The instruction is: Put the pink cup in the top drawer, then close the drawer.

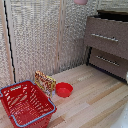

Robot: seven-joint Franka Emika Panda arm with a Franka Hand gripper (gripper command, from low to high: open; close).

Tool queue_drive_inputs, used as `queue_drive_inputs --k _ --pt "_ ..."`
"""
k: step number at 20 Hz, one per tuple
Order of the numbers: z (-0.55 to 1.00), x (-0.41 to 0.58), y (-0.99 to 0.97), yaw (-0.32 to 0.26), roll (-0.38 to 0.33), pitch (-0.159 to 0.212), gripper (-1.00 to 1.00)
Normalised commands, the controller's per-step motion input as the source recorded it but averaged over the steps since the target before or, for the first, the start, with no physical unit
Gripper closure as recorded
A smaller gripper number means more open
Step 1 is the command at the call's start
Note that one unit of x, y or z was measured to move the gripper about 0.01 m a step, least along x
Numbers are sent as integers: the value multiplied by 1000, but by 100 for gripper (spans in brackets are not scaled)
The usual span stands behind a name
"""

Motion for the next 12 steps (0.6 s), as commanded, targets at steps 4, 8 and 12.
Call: queue_drive_inputs --k 4,8,12 --pt "552 24 -1000 -40 0 163 100" --pt "531 8 -1000 -20 0 154 100" --pt "501 1 -1000 -13 0 151 100"
